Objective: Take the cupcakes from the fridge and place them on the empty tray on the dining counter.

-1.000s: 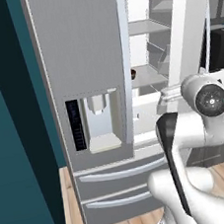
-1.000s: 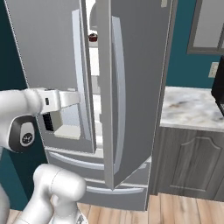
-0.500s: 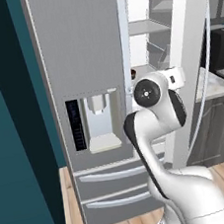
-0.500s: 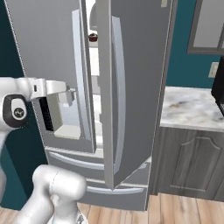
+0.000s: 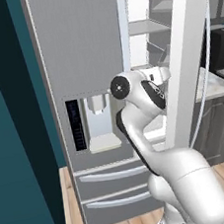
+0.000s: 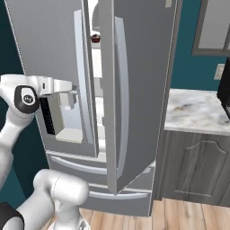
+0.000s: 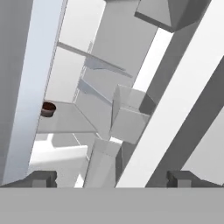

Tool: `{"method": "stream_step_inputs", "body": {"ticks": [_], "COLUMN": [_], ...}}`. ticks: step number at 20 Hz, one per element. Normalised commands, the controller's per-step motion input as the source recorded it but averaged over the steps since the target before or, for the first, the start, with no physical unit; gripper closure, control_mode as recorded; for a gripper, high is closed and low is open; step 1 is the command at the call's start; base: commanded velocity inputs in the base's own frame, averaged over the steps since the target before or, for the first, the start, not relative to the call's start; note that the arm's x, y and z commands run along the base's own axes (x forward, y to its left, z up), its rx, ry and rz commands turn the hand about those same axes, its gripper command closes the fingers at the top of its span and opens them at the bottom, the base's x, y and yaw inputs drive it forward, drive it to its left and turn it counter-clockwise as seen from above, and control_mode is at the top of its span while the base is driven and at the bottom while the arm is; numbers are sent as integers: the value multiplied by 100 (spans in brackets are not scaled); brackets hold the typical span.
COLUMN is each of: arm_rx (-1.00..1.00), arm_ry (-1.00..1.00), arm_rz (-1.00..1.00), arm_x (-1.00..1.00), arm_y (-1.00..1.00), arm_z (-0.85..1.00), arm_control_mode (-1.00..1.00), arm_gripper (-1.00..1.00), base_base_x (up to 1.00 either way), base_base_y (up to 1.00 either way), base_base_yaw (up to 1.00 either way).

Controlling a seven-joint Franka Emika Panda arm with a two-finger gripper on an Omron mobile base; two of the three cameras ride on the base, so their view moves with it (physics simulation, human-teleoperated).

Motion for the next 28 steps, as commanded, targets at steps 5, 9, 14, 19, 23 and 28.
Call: {"method": "stream_step_inputs", "body": {"ticks": [5,9,14,19,23,28], "arm_rx": [0,0,0,0,0,0], "arm_ry": [0,0,1,0,0,0], "arm_rz": [-14,-14,-13,-9,-5,-4], "arm_x": [61,56,48,32,5,0], "arm_y": [0,-2,-16,-31,-39,-44], "arm_z": [-15,-2,0,0,0,0], "arm_control_mode": [-100,-100,-100,-100,-100,-100], "arm_gripper": [-100,-100,-100,-100,-100,-100], "base_base_x": [0,0,0,0,0,0], "base_base_y": [0,0,0,0,0,0], "base_base_yaw": [0,0,0,0,0,0]}}
